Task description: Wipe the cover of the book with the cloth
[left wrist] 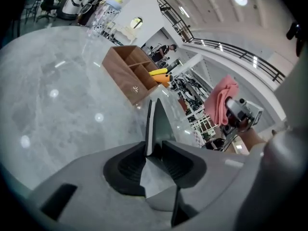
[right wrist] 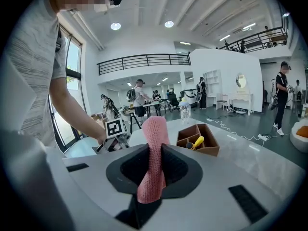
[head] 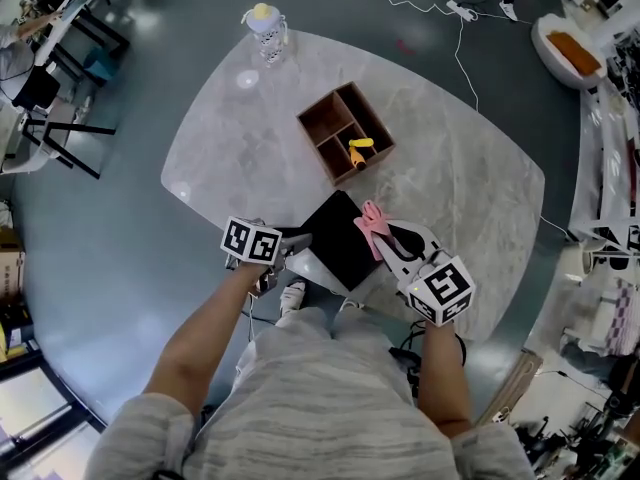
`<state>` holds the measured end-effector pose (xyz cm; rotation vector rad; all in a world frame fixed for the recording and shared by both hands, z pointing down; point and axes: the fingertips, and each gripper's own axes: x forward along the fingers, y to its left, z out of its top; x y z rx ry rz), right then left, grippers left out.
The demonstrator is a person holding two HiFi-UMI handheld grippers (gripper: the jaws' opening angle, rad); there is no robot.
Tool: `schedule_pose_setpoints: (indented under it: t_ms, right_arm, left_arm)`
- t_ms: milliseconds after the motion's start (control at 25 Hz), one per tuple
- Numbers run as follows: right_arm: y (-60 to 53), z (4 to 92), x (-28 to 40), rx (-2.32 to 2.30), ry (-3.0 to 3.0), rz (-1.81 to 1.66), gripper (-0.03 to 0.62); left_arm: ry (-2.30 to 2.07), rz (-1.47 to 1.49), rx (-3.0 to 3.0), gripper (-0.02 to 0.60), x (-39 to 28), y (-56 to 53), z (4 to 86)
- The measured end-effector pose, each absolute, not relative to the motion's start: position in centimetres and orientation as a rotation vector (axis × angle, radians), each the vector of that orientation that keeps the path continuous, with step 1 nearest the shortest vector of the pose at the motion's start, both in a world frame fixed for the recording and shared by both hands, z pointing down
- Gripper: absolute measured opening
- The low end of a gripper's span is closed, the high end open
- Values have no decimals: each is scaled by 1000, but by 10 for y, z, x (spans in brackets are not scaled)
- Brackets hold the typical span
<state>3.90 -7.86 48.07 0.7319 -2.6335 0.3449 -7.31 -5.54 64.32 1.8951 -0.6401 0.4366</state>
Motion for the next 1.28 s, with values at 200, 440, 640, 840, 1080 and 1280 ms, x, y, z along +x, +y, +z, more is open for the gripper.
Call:
schedule_pose_setpoints:
  t_ms: [200,440,640,840,1080,1280]
  right_arm:
    - [-72,481,40,735,-2623,339,57]
    - [-67,479,43,754,-2615,330,57]
    - [-62,474,49,779,-2617,330,57]
    - [-58,463,55,816,-2633,323,57]
    - [-51,449,65,886,-2649,317,57]
    - [-44,436,70,935,-2669,325,57]
  left_arm:
    - [-679,583,1909,141,-82,-46,663]
    - [-751,894,1980,205,-101,-37,679]
    - [-825,918,2081,209,-99,-51,652]
    - [-875,802,2221,177,-79,-70,603]
    - [-898,561,2401,55,-45,-87,530]
    - [-799,341,2529,25,-10,-87,474]
